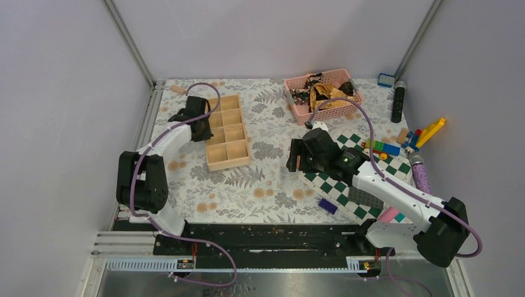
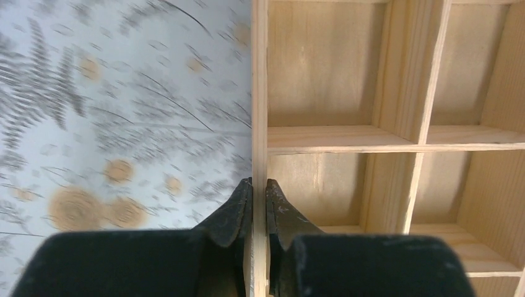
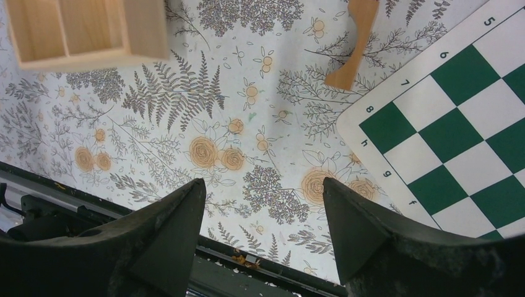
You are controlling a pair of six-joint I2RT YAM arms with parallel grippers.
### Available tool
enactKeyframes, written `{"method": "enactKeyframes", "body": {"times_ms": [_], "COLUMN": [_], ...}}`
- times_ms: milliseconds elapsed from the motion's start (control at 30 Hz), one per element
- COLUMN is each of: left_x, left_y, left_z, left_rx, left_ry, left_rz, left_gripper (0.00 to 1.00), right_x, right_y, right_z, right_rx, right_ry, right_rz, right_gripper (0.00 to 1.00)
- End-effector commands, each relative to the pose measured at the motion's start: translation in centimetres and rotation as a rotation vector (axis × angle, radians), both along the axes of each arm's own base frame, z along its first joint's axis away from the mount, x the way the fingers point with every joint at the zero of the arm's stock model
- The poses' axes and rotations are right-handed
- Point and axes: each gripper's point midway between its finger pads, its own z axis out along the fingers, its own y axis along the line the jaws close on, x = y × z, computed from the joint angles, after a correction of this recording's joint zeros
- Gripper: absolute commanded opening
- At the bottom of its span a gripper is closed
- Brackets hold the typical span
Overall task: Roll the ties
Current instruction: Pick up the storage box at the center of the board, then place the storage box at the corner of the board.
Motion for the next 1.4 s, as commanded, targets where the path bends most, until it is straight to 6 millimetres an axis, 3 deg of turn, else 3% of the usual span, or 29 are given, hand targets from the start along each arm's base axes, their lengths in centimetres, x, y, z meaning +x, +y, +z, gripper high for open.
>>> {"method": "enactKeyframes", "body": {"times_ms": [0,167,333,467,733,867,1100,1200,1367], "left_x": [5.1,7.6,9.2,9.3,8.8,9.1,9.4,9.3,9.3], "left_y": [4.2,9.7,13.3,15.6,20.0,22.5,25.1,25.4,26.3], "left_z": [5.0,7.0,8.4,7.7,4.0,3.5,2.2,1.6,1.5], "left_rx": [0.003,0.140,0.249,0.316,0.374,0.406,0.447,0.438,0.436], "left_ry": [-0.163,-0.155,-0.154,-0.093,0.062,0.112,0.149,0.161,0.162], "left_rz": [0.047,0.018,-0.015,-0.036,-0.011,0.038,0.133,0.139,0.170], "left_gripper": [0.00,0.00,0.00,0.00,0.00,0.00,0.00,0.00,0.15], "right_x": [0.4,0.4,0.5,0.3,-0.2,-0.6,-0.6,-0.6,-0.4], "right_y": [-0.6,-0.8,-0.4,0.3,1.0,0.8,0.5,0.8,1.2], "right_z": [0.7,0.8,0.9,1.2,1.1,0.9,0.8,0.7,0.8], "right_rx": [-0.013,-0.019,-0.018,-0.008,-0.030,-0.051,-0.069,-0.068,-0.066], "right_ry": [-0.046,-0.058,-0.051,-0.023,0.040,0.066,0.075,0.085,0.088], "right_rz": [-0.007,-0.008,0.013,0.038,0.082,0.089,0.085,0.090,0.102], "right_gripper": [0.77,0.78,0.78,0.78,0.79,0.78,0.80,0.81,0.82]}}
